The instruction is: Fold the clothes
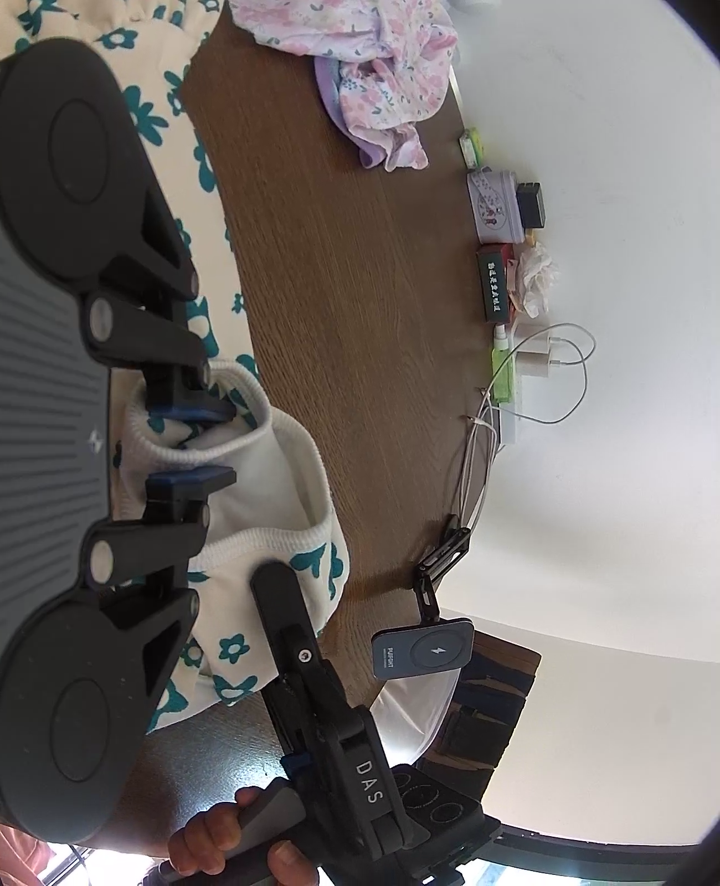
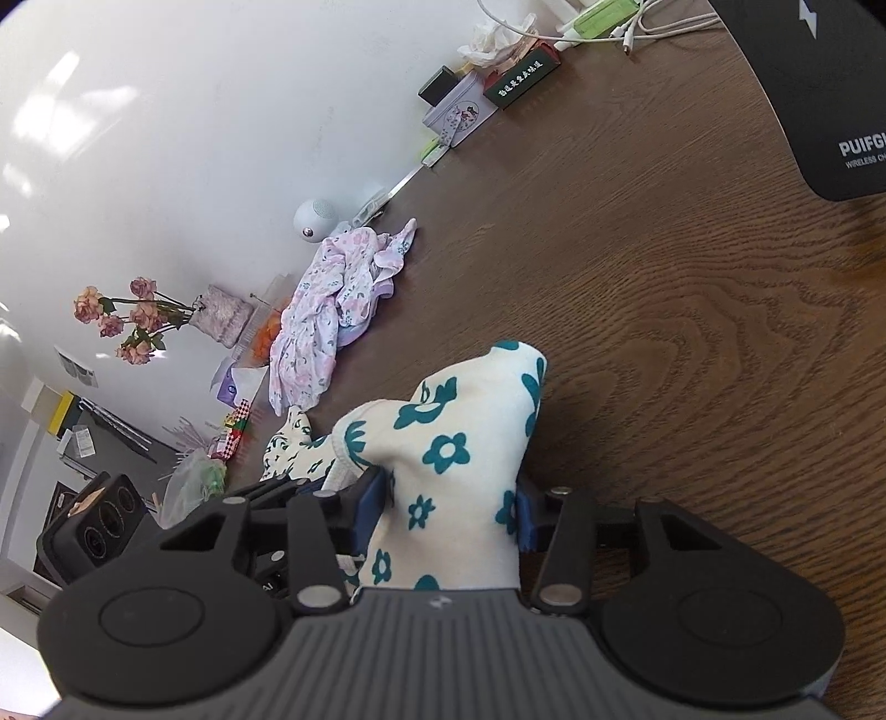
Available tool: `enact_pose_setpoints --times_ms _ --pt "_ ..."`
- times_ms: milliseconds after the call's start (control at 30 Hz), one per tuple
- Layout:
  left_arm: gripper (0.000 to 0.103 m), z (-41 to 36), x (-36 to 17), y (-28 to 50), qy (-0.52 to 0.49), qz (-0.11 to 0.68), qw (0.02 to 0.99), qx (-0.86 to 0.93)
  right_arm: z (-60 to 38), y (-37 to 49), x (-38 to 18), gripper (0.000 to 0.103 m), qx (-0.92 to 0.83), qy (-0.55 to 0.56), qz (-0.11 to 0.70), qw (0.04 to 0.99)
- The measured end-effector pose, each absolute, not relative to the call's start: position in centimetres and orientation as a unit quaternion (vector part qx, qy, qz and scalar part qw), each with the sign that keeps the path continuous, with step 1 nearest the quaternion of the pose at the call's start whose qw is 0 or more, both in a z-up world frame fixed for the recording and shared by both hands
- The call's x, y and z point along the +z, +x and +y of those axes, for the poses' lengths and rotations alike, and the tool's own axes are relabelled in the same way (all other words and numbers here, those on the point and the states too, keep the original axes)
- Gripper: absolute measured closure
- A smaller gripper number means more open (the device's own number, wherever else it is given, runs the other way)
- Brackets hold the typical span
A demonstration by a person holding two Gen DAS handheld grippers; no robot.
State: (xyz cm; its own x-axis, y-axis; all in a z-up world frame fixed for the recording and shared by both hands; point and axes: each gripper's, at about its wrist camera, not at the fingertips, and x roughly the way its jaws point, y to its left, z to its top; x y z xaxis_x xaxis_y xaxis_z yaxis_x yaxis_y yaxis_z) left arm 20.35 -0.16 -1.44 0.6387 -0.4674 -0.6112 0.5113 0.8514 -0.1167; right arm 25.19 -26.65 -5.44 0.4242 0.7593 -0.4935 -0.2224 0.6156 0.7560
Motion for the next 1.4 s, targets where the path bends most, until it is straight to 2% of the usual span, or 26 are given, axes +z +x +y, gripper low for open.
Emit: enact_pose_setpoints --times_ms 33,100,133,167,200,533,633,700,800,833,867,967,1133,1200,1267,1300,1400 --pt "0.086 -0.1 -1.4 20.3 0.03 0.327 0.904 -0.272 -26.6 25.1 -5.4 0.071 0.308 0.305 0.437 0.789" --pt "0.085 0.1 -1.0 20.2 0.021 0.325 0.904 -0.276 -26.8 24.9 -4.9 0.078 0.307 0.304 0.431 0.792" --pt "0.077 0.2 -0.7 20.0 0.016 0.323 0.904 -0.279 -26.8 24.7 -4.3 0.079 0.311 0.295 0.425 0.798" --pt "0.061 0.4 -0.3 19.8 0.009 0.32 0.904 -0.283 -26.7 24.5 -3.5 0.079 0.314 0.279 0.417 0.806" --pt "0.051 0.6 0.0 19.6 0.002 0.315 0.905 -0.286 -26.6 24.3 -2.6 0.079 0.316 0.264 0.41 0.814" --pt "0.049 0.5 1.3 18.8 0.006 0.306 0.908 -0.286 -27.1 24.5 6.3 0.08 0.24 0.029 0.427 0.871" --pt "0.05 -0.4 1.4 19.3 0.005 0.301 0.903 -0.305 -25.7 25.0 8.1 0.079 0.215 -0.044 0.438 0.872" --pt "0.055 -1.2 1.5 19.9 0.004 0.299 0.899 -0.321 -24.3 25.2 8.6 0.079 0.207 -0.082 0.441 0.869" --pt "0.078 -3.2 1.4 21.4 0.01 0.304 0.888 -0.344 -21.9 25.3 8.9 0.079 0.2 -0.13 0.444 0.864" --pt "0.091 -4.0 1.2 21.9 0.022 0.31 0.886 -0.343 -21.0 25.3 9.0 0.079 0.198 -0.146 0.444 0.861" --pt "0.095 -4.7 0.8 22.4 0.035 0.315 0.885 -0.342 -20.2 25.3 9.2 0.079 0.196 -0.162 0.445 0.859" --pt "0.098 -6.1 -0.2 23.4 0.054 0.331 0.879 -0.34 -18.2 25.2 9.5 0.079 0.195 -0.198 0.445 0.851" --pt "0.097 -5.1 -0.8 24.5 -0.005 0.332 0.873 -0.358 -15.3 24.6 9.6 0.079 0.199 -0.231 0.451 0.839" --pt "0.088 -3.8 -0.8 24.5 -0.033 0.338 0.869 -0.361 -14.6 24.8 9.5 0.079 0.189 -0.243 0.453 0.837" --pt "0.064 -2.0 -0.2 24.1 -0.047 0.331 0.873 -0.354 -14.0 24.8 9.3 0.079 0.179 -0.258 0.455 0.833" --pt "0.058 -1.0 0.1 23.8 -0.053 0.326 0.877 -0.349 -13.7 24.8 9.3 0.079 0.176 -0.264 0.456 0.832" --pt "0.058 1.4 1.1 22.8 -0.049 0.309 0.889 -0.335 -12.3 24.7 8.8 0.078 0.165 -0.29 0.457 0.824"
